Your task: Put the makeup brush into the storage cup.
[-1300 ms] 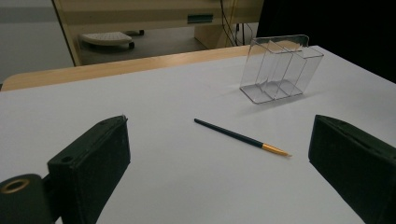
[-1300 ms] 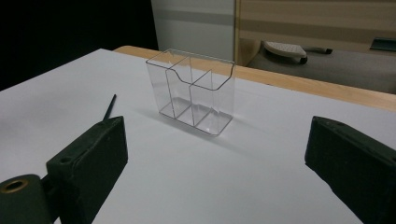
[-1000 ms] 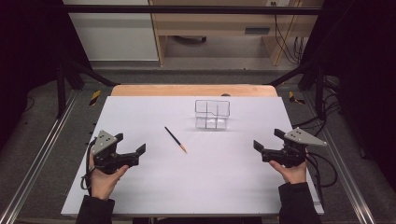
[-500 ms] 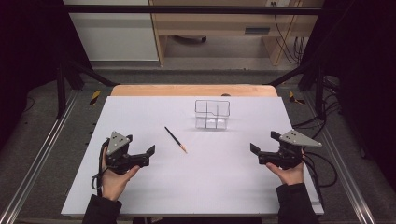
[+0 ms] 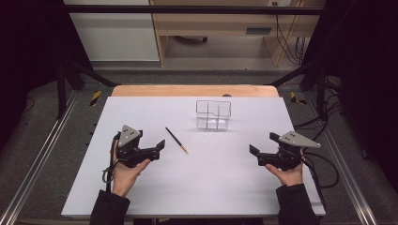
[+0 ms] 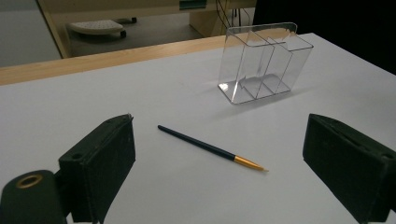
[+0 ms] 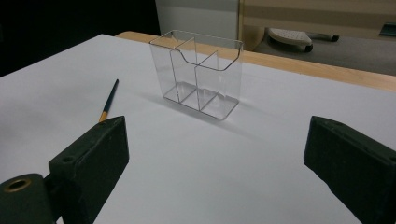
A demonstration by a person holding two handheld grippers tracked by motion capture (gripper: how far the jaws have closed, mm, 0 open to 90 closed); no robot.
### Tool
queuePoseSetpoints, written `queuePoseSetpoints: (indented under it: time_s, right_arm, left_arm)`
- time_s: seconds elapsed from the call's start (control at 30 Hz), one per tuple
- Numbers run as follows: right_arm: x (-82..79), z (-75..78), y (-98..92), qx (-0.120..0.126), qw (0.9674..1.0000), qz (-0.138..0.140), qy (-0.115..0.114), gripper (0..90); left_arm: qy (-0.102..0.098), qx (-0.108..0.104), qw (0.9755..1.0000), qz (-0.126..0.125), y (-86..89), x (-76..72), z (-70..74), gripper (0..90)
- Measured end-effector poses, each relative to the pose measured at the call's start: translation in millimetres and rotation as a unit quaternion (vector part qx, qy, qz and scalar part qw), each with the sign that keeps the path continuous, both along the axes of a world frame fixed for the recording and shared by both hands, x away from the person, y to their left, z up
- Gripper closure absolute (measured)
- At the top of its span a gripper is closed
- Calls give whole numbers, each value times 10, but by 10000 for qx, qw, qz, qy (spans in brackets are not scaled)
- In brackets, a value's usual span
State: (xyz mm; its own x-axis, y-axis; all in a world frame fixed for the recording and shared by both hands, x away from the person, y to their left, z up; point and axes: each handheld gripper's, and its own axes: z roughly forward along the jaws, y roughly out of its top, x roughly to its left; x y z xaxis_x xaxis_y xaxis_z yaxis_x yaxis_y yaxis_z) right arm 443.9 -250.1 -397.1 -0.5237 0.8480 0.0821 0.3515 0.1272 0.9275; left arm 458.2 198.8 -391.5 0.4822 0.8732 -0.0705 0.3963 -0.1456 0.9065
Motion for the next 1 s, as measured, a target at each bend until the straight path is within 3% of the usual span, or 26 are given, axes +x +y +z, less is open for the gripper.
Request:
queuePoseSetpoints:
  time_s: [0.13,0.47,0.7,1.0]
  right_arm:
    - [1,-3,-1,-20,10000,-6,18,69]
    - [7,-20,11,-87,10000,-30,14,65]
    - [4,-26,21,-110,9999,-23,27,64]
    - [14,-39,28,-129,9999,-33,54,64]
  left_arm:
    - [59,105,9999,-6,-112,96,-9,82]
    - [222,76,9997,32,-277,297,-70,86]
    - [274,186,9994,20,-402,420,-103,89]
    - [516,257,9981,192,-466,623,-288,103]
